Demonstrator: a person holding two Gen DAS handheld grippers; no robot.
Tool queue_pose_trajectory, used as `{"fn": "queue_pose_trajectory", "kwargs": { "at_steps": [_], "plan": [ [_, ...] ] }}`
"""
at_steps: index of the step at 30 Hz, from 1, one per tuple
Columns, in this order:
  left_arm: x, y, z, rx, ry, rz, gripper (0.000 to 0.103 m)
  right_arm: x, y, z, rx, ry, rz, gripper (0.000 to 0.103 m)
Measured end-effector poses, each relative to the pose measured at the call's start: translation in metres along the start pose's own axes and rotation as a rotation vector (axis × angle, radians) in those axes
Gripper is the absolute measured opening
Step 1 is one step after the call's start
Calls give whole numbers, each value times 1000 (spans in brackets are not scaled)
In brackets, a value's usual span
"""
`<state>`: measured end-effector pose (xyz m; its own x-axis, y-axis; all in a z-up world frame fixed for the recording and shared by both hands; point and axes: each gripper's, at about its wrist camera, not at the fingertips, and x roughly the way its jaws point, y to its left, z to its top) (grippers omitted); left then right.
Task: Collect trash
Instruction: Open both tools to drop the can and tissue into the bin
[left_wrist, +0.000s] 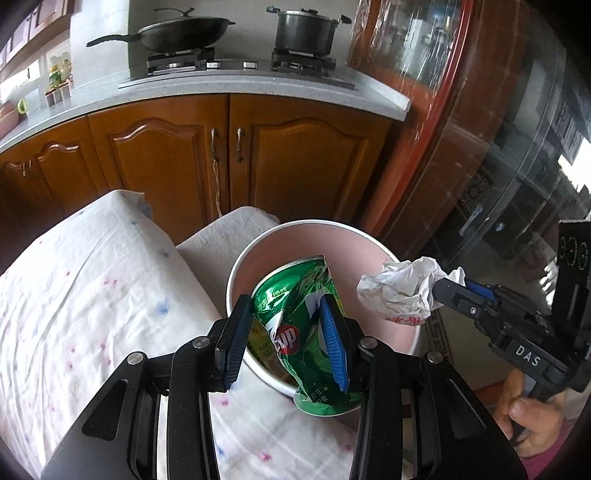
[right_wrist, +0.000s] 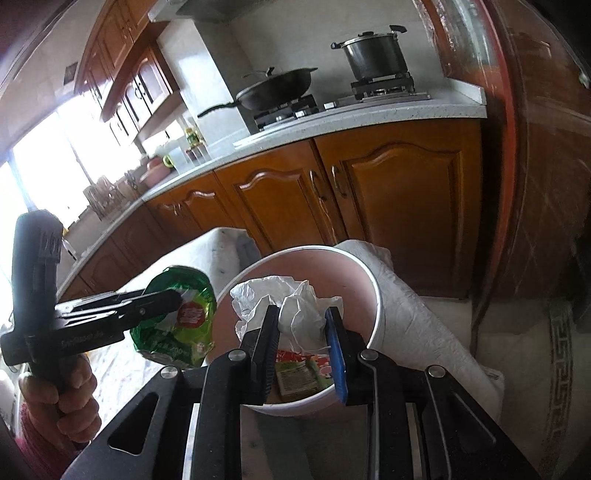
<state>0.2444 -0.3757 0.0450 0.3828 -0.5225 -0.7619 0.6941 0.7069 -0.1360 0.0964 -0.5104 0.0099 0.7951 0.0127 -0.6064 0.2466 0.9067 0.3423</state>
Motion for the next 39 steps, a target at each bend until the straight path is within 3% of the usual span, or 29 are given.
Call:
{"fn": "queue_pose_trajectory", "kwargs": {
  "at_steps": [12, 19, 22, 31, 36, 39],
  "plan": [
    [32, -3, 6, 4, 69, -1, 37, 28, -3, 5, -37, 89, -31, 26],
    [40, -2, 9, -17, 98, -33, 38, 33, -7, 10, -9, 97, -31, 36],
    [40, -1, 7, -17, 98, -27, 39, 31, -10, 9, 11, 89, -22, 44],
    [27, 8, -4, -43, 84, -13, 41, 25, -16, 4, 55, 76, 4, 45],
    [17, 19, -12, -82, 69, -17, 48, 21, -14, 2, 67, 68, 19, 47],
    [9, 24, -22, -109, 60, -16, 52, 15, -13, -1, 77, 52, 38, 54]
  ]
}}
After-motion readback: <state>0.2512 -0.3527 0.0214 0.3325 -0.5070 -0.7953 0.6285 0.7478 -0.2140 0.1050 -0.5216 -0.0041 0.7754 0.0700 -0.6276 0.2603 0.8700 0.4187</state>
